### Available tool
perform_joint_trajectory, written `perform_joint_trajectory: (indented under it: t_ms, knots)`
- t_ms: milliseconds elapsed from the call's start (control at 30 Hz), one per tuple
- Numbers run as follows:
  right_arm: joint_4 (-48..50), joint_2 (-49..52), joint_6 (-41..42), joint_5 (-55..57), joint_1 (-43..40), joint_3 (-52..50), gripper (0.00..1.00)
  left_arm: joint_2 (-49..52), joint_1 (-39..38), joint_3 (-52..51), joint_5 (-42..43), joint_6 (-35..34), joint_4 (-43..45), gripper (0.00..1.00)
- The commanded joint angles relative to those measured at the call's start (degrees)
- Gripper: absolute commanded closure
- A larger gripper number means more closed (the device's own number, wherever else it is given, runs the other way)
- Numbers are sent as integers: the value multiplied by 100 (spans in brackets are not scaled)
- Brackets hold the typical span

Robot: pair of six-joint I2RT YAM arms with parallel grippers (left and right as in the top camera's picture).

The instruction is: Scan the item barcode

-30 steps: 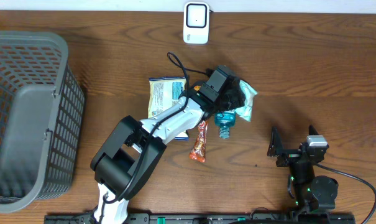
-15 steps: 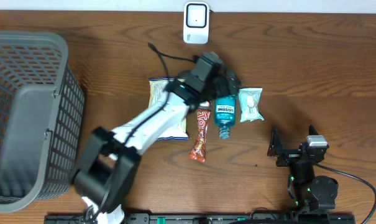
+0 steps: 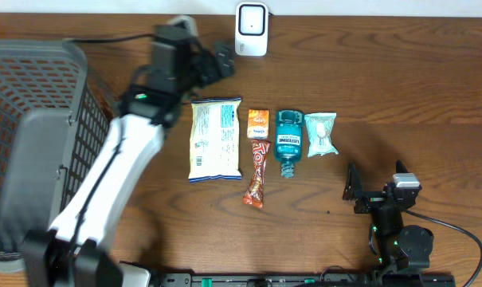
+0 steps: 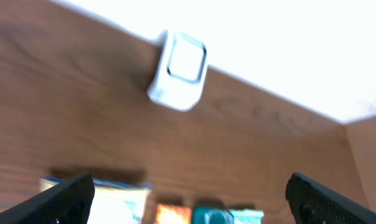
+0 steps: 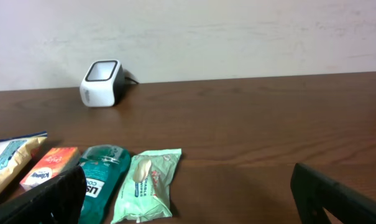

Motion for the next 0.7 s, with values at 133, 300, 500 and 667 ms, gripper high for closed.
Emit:
perform_joint_trajectory:
  t_ms: [133, 300, 500, 667]
  knots:
    - [-13, -26, 68, 9, 44, -13, 1, -1250, 704, 42, -564, 708, -299, 2]
    - [-13, -26, 68, 9, 44, -13, 1, -2142, 986, 42, -579, 1281, -422, 2]
    - [-13, -26, 68, 9, 44, -13, 1, -2920, 1191, 269, -1451, 1381, -282, 2]
    - [-13, -26, 68, 9, 44, -13, 1, -3482, 1220, 431, -1552, 2253, -74, 2]
